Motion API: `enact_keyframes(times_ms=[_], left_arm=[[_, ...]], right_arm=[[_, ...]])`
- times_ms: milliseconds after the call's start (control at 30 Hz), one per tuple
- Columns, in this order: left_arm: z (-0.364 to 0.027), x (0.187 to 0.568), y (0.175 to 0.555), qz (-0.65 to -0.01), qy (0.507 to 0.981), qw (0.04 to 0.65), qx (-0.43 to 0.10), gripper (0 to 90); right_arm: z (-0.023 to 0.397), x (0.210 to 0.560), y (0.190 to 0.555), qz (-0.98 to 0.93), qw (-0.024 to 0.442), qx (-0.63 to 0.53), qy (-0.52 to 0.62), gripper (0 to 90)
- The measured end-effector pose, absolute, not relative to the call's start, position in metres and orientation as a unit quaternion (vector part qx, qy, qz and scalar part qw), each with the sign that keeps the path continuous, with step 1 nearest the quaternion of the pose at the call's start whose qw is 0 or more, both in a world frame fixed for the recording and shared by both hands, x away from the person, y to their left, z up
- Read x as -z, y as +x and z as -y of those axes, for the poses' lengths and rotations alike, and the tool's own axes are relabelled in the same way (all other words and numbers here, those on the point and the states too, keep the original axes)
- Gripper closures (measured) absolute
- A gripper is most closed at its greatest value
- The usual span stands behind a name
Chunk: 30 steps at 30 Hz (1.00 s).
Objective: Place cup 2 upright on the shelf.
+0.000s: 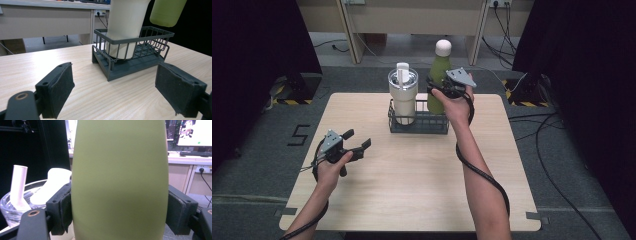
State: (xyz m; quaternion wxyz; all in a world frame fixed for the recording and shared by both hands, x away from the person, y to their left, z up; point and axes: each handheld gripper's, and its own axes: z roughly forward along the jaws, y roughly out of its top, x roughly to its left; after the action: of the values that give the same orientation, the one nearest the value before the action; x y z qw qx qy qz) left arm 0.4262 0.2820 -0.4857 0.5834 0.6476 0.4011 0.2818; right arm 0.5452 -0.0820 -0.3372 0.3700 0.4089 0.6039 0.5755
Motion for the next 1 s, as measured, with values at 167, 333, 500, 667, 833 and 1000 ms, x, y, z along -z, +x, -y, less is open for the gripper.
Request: enact_keyframes(times_ms=[167,333,500,667,833,1000], left_arm=[[-0.282,0.486,0.426,-0.401,0.648,0.583,-0.281,14.2],[-0.283,0.486,0.426,-0.402,0.647,0.584,-0.281,14.2],[-0.283,0.488,0.426,-0.403,0.648,0.583,-0.279,14.2],[-0.282,0.488,0.425,-0.403,0.648,0.583,-0.278,14.2],[-0.282,0.489,0.425,-0.404,0.648,0.583,-0.277,14.2],[-0.282,0.489,0.425,-0.403,0.650,0.582,-0.276,14.2]], right_arm=[[0.081,0.340,0.550,-0.604,0.369,-0.571,0.415,22.1],[0.079,0.342,0.555,-0.605,0.368,-0.568,0.420,22.1],[0.076,0.345,0.560,-0.604,0.366,-0.566,0.425,22.1],[0.076,0.348,0.566,-0.606,0.366,-0.561,0.428,22.1],[0.075,0.353,0.570,-0.609,0.365,-0.554,0.434,22.1],[0.074,0.361,0.574,-0.615,0.371,-0.542,0.436,22.1]])
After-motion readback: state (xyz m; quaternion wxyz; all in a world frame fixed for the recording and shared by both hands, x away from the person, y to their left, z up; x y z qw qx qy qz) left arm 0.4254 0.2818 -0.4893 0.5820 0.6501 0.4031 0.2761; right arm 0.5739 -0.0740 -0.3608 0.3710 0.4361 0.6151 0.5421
